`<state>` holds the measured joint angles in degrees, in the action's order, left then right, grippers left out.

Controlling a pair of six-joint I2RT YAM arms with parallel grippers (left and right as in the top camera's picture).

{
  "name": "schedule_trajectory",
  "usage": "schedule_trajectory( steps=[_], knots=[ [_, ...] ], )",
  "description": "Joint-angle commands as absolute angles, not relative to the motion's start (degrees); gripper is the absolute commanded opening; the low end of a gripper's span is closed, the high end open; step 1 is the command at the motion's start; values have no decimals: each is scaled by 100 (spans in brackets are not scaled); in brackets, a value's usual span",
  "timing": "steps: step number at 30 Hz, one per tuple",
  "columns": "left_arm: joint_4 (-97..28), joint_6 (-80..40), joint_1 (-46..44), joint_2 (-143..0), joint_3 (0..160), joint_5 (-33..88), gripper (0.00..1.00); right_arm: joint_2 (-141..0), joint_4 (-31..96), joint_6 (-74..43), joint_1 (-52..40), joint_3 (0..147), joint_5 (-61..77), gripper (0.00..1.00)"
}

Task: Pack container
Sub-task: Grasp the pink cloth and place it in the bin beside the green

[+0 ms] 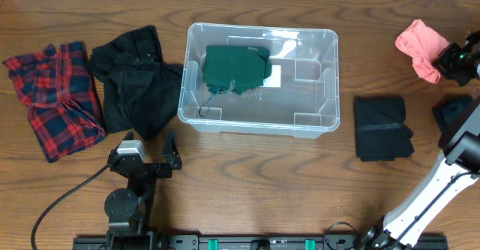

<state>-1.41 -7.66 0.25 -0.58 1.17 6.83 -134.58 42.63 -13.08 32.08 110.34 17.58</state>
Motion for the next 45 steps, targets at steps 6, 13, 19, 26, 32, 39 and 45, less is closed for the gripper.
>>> schedule_trajectory(
  steps=[6,13,19,26,32,39,45],
  knots=[
    [-340,-738,3,-27,23,727,98,-11168,4637,-255,2574,11048,3485,1],
    [-340,-738,3,-27,23,727,98,-9926,5286,58,1575,11048,3627,1],
    [-342,-738,3,-27,23,729,98,-9679,5994,158,451,11043,3623,1],
    [-340,-738,3,-27,23,729,98,-9955,6198,80,-823,10866,2794,1],
    [-342,-738,3,-27,23,727,98,-10342,6110,-45,-1326,10600,2294,1],
    [-342,-738,3,-27,23,727,98,-10711,5577,-121,-1389,10047,2027,1],
    [-342,-738,3,-27,23,729,98,-10755,4882,-121,-1389,9607,1669,1]
  ],
)
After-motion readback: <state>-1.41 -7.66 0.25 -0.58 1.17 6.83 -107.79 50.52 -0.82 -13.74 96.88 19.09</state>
